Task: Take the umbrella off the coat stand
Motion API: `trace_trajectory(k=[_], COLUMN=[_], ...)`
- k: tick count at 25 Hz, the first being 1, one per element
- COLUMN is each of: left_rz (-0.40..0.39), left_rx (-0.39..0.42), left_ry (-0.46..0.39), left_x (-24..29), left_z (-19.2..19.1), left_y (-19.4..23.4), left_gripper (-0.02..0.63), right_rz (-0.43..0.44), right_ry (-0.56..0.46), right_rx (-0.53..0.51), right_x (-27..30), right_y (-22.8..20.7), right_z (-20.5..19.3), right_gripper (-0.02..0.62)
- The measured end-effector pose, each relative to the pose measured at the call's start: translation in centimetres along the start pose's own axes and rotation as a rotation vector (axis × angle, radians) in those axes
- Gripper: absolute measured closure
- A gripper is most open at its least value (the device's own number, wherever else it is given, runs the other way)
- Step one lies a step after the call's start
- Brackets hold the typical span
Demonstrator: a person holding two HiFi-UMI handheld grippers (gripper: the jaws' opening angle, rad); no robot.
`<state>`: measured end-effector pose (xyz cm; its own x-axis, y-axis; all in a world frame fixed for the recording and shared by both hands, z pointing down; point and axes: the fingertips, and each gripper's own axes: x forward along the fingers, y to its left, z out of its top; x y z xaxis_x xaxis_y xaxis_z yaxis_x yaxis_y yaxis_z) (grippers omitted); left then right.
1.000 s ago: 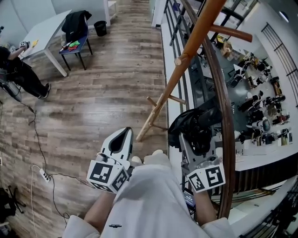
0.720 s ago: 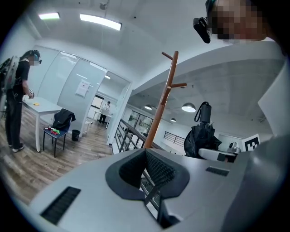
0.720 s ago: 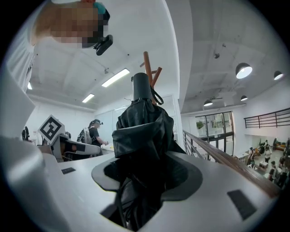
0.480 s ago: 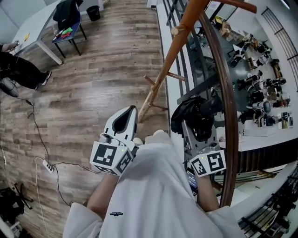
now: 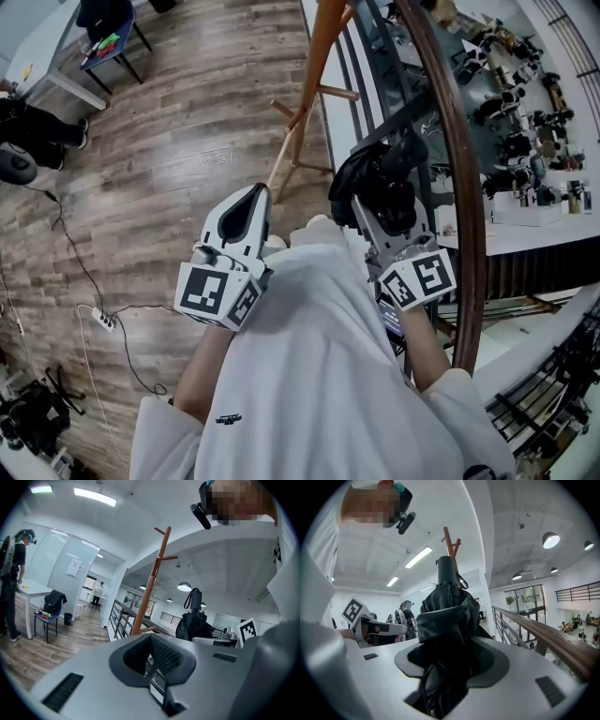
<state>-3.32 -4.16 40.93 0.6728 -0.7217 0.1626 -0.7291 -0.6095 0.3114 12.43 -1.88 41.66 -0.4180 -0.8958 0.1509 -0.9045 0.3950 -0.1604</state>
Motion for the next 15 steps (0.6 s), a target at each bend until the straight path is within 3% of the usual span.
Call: trace_trajectory(k=[15], left_rz=[-0.015], left_rx=[-0.038], left_ry=[-0.003], left_x=[1.0], left_z=[0.3], left_y=[-1.7], left_gripper=[0.586], right_rz=[0.005], right_ry=[-0.023], right_rx=[-0.002], right_x=[-1.8], right_y=[0.6], right_z=[1.2], right_gripper=[0.356])
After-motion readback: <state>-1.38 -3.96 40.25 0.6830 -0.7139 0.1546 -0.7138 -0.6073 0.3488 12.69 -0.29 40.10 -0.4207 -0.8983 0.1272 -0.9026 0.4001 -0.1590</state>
